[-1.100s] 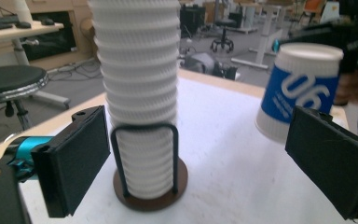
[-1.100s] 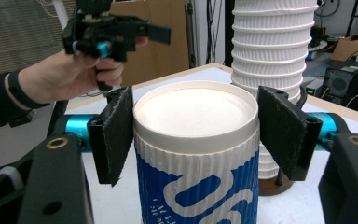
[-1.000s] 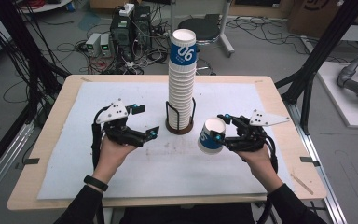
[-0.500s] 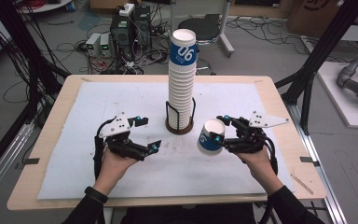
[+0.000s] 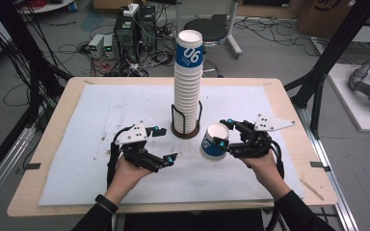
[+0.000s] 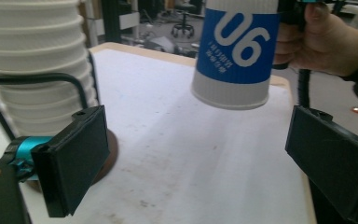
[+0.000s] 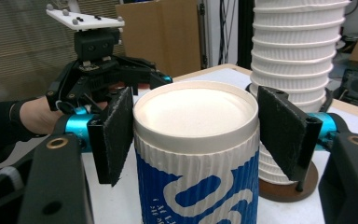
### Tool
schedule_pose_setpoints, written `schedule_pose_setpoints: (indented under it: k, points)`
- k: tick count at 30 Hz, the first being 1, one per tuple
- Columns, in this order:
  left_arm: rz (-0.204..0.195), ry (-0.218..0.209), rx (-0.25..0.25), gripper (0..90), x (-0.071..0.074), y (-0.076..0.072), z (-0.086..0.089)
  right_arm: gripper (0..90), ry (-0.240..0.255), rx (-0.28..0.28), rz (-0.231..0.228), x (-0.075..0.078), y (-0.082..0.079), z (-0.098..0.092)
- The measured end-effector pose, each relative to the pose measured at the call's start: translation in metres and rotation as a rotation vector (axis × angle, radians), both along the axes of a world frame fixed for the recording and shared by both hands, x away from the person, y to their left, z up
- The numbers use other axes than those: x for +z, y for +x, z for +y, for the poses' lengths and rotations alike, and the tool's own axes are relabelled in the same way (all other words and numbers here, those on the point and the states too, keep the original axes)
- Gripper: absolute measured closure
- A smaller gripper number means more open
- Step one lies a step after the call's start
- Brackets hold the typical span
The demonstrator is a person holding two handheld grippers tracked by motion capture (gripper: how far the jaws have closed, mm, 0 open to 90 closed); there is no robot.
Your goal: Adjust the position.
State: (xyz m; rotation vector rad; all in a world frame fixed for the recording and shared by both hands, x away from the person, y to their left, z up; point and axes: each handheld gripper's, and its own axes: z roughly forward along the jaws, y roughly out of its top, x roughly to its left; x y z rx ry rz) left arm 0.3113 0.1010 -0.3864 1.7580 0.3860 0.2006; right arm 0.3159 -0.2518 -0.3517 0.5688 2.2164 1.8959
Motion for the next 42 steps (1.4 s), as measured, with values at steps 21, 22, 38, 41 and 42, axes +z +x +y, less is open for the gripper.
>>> schedule_pose_setpoints:
  k: [21,22,38,41,42]
  points:
    - [0.004,0.024,-0.133,6.3,-0.014,0.004,-0.066,31.1,-0.006,0.075,0.015,-0.006,-0.003,0.019]
    - [0.005,0.022,-0.135,6.3,-0.015,0.004,-0.069,31.1,-0.007,0.077,0.01,-0.006,-0.002,0.019]
    - [0.025,0.036,-0.172,13.6,-0.021,0.013,-0.082,31.1,0.001,0.106,0.028,-0.01,-0.004,0.029]
    - [0.019,0.038,-0.185,18.4,-0.021,0.011,-0.083,31.1,0.0,0.107,0.031,-0.01,-0.004,0.03]
    - [0.025,0.038,-0.186,18.6,-0.021,0.011,-0.083,31.1,0.0,0.105,0.028,-0.01,-0.003,0.029]
